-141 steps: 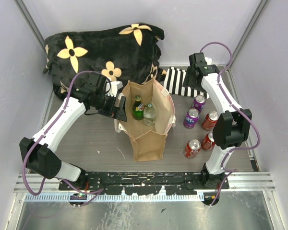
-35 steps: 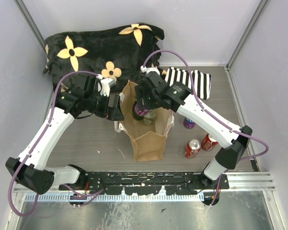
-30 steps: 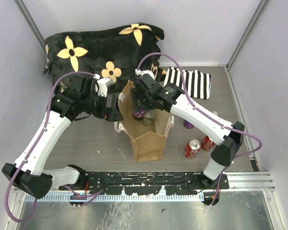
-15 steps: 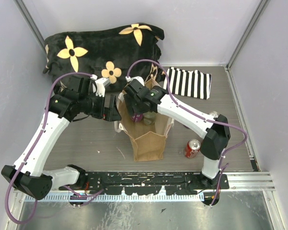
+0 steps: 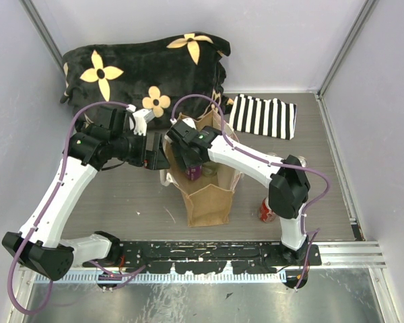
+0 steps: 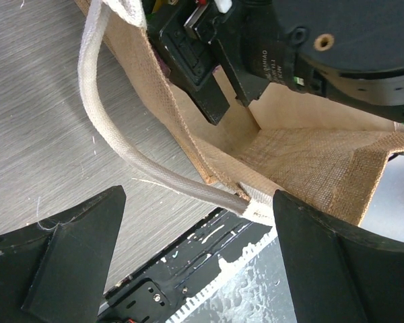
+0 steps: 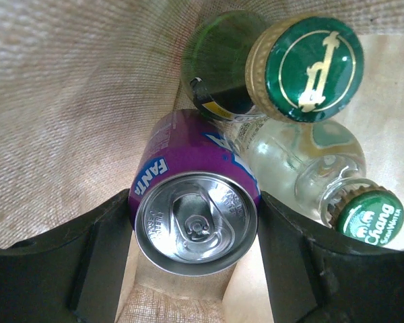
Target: Place the beverage into the canvas bag
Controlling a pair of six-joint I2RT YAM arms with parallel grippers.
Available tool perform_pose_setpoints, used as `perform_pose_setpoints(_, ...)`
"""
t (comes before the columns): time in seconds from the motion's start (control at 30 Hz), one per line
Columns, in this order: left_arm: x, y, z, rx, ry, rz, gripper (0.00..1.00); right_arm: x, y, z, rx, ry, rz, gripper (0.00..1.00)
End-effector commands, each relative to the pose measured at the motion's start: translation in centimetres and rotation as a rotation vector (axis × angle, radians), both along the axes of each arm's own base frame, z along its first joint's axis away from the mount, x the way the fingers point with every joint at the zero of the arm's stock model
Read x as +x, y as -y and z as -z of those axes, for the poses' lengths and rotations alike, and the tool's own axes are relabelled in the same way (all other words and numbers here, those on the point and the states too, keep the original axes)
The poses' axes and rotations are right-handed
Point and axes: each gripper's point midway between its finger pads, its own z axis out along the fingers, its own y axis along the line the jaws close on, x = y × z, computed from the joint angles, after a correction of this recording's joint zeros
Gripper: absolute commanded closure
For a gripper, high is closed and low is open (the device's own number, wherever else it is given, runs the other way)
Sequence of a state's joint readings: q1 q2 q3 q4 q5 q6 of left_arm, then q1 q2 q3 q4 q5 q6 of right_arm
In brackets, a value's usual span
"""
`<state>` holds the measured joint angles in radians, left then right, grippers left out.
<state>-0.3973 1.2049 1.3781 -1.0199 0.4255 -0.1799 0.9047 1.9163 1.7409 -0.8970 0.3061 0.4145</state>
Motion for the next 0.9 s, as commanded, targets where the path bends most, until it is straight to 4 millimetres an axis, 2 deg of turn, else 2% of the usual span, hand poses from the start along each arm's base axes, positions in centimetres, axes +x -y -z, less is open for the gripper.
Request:
perform_pose_setpoints(0.0, 0.1, 0.2, -0.7, -0.019, 0.018, 0.021, 0.02, 2.1, -0.5, -2.3, 0.041, 0.114, 0.027, 0.99)
perform_pose_setpoints(0.33, 0.5, 0.3, -1.0, -0.024, 0.028, 0.025, 0.02, 1.7, 0.3, 1.5, -0.019, 0.073, 0.038, 0.99)
perform_pose_setpoints(0.5, 0.6, 0.5, -1.0, -0.032, 0.024, 0.023, 0.02, 1.6, 0.8, 2.7, -0.053, 0.069, 0.046, 0.98)
perform_pose_setpoints(0.63, 0.5, 0.4, -0.8, -0.032, 0.022, 0.021, 0.02, 1.6, 0.9, 2.8, -0.054, 0.069, 0.051, 0.83)
perform_pose_setpoints(0.77, 0.4, 0.6, -1.0, -0.045, 0.016, 0.022, 0.02, 1.7, 0.8, 2.2, -0.043, 0.077, 0.046, 0.57)
perform_pose_setpoints(0.87, 0.5, 0.7, -1.1, -0.050, 0.018, 0.023, 0.02, 1.7, 0.7, 1.7, -0.036, 0.082, 0.040, 0.46)
